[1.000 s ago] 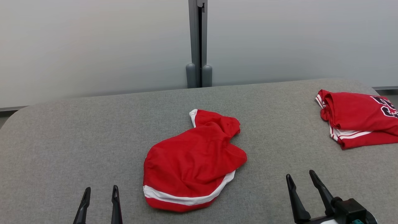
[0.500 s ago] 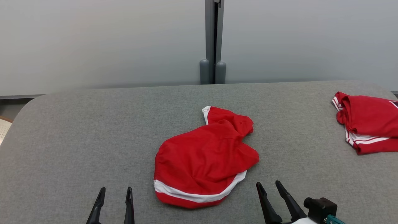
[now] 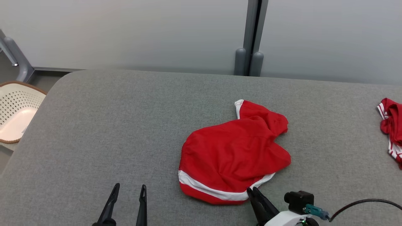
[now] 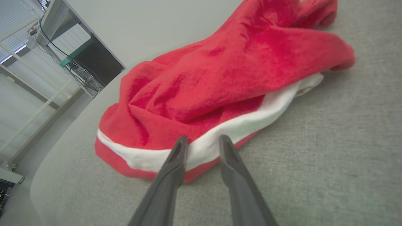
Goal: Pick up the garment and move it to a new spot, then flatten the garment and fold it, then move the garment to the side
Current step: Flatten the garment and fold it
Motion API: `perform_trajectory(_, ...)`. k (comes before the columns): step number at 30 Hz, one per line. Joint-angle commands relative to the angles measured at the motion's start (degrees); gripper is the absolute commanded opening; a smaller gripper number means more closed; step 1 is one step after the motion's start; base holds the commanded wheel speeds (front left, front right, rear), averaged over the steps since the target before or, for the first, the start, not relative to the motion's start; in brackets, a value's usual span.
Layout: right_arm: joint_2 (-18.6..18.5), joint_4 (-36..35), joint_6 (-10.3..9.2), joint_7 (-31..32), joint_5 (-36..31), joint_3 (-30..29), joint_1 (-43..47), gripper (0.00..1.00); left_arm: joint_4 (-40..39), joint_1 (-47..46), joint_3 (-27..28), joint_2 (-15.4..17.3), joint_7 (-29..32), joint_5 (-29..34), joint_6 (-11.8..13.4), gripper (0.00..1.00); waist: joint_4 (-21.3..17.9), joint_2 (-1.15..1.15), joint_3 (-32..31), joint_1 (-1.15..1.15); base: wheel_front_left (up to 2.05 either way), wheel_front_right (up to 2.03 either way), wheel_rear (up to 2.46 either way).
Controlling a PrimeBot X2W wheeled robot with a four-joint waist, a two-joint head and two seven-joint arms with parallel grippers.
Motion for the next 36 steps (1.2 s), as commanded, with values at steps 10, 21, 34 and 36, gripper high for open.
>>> perform_trajectory(10,-4.76,0.63,-0.02,-0.04,-3.90,-2.60,-3.35,0.00,-0.16,-2.74,0.16,0.18,0.00,-0.13,0.78,1.00,-0.74,0.00,2.78,0.00,0.00,0.00,0.00)
perform_trajectory(21,-7.70,-1.97,-0.02,-0.04,-14.38,-13.38,-0.26,0.00,6.80,-6.15,-9.75,0.47,0.00,-7.61,-11.74,1.00,-4.73,0.00,4.76,0.00,0.00,0.00,0.00)
perform_trajectory(34,-5.64,-1.54,-0.02,-0.04,-17.86,-12.40,-1.79,0.00,15.30,-19.38,-37.28,11.06,0.90,-39.65,-12.07,1.00,-6.88,0.00,4.99,0.00,0.00,0.00,0.00)
perform_trajectory(36,-5.55,-1.67,-0.02,-0.04,-17.90,-12.23,-2.01,0.00,15.95,-21.40,-39.05,10.99,0.75,-42.58,-12.07,1.00,-7.06,0.00,5.33,0.00,0.00,0.00,0.00)
